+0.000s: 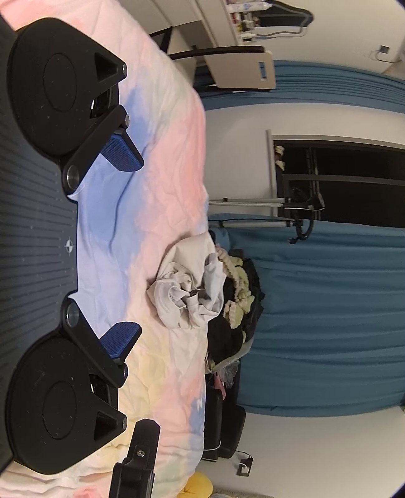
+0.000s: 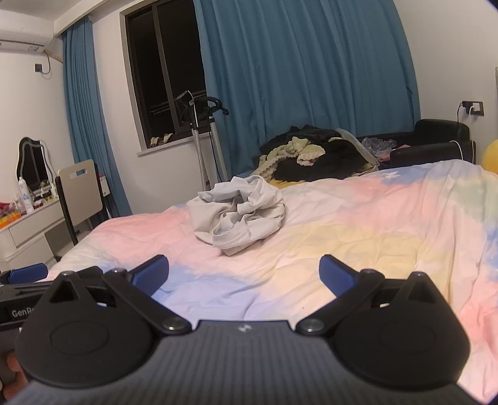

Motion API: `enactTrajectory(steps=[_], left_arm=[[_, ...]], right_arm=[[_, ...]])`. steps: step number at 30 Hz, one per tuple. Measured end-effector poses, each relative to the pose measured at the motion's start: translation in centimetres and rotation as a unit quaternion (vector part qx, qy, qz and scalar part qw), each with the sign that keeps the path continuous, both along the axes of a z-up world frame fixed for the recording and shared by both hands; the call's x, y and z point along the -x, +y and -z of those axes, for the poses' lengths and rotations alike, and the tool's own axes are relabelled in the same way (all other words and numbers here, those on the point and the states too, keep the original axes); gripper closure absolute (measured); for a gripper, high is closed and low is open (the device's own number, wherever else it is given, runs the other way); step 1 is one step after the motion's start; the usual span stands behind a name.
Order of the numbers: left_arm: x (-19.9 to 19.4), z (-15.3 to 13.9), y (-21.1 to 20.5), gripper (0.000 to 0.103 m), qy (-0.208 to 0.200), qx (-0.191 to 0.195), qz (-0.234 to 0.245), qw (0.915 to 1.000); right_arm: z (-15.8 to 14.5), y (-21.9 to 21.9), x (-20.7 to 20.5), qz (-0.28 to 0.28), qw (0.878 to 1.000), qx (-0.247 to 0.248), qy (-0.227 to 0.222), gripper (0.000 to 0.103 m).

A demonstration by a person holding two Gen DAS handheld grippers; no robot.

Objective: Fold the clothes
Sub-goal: 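Move both grippers toward the crumpled grey T-shirt on the bed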

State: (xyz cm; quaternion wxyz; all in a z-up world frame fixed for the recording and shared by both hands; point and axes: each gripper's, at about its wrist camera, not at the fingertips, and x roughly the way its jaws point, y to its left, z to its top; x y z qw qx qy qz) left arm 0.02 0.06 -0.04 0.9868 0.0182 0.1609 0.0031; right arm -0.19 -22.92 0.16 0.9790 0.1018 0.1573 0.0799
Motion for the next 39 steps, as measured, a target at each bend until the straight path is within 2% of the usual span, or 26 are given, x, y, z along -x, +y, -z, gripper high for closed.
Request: enactTrajectory(steps=[2,5,9,16,22,29,39], left_arm=[[-0.1,0.1,0.2,0.000,0.007,0.002,-0.001,1.0000],[-0.2,0.4,0.6,0.000,0.017,0.005,-0.003,0.9998],[-0.3,0.6,1.0,0.000,0.028,0.009,-0.006,0.9996],[0.0,0.6,1.7,0.000,0.017,0.006,-0.008,0.9998],[0.1,0.7,1.5,0.000,0.016,0.004,-0.013,0.9998],[-0.2,1.0,1.5,0.000,0.013,0.009,-0.013,0.9998],[-0.3,1.0,2.0,0.000,0.013,0.015,-0.017,0.9997]], right_arm=[[0.1,0.3,0.9,0.005,1.000,0.002,-0.005,0.000],[0.0,0.4,-0.9,0.016,1.000,0.006,0.006,0.000],[0.4,0.9,-0.2,0.019,1.000,0.001,-0.017,0.000],[0.1,0.7,-0.3,0.026,0.999,-0.002,-0.030,0.000],[0.1,0.5,0.3,0.020,0.998,-0.003,-0.065,0.000],[0.5,0.6,0.0,0.019,0.999,0.005,-0.044,0.000],[0.6,0.7,0.2,0.020,0.999,0.009,-0.038,0.000]])
